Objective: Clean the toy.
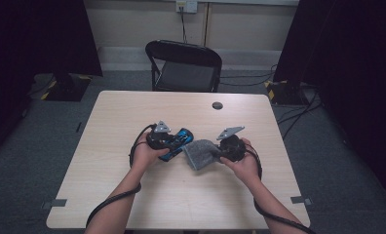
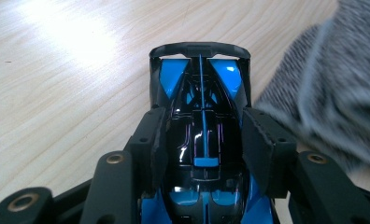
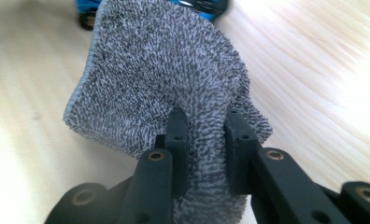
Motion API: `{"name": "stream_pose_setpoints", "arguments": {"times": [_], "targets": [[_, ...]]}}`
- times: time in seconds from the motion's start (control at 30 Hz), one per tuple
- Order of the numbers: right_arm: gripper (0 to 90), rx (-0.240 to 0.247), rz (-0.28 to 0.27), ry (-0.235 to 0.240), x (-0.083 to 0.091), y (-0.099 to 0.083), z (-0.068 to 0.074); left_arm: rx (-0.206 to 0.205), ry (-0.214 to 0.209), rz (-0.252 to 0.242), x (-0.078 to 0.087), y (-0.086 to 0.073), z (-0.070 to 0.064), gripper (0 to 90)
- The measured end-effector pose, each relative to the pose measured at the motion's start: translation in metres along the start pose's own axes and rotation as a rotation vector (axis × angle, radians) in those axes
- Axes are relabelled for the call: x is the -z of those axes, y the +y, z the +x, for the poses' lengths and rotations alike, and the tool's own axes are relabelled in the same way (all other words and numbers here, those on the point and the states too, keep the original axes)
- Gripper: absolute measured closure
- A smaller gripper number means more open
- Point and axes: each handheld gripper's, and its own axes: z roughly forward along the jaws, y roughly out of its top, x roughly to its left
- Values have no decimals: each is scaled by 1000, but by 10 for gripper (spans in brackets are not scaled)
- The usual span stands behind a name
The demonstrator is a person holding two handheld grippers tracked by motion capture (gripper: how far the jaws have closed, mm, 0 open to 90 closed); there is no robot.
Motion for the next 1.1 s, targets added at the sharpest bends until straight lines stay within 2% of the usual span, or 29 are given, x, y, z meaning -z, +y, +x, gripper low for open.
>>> {"name": "stream_pose_setpoints", "arguments": {"times": [0.3,0.5,0.67,0.73,0.93,1.1], "targets": [[744,88,29,70,-19,13,30,13,0,4,0,1,-1,514],[744,140,25,113,-33,24,47,1,6,8,0,1,0,515],[744,184,38,142,-49,34,63,17,0,5,0,1,-1,515],[744,198,33,154,-54,38,67,1,9,8,0,1,-1,515],[745,210,64,148,-69,44,67,15,3,-2,1,-1,-1,514],[745,171,77,130,-78,45,58,2,11,-5,1,-1,-1,515]]}}
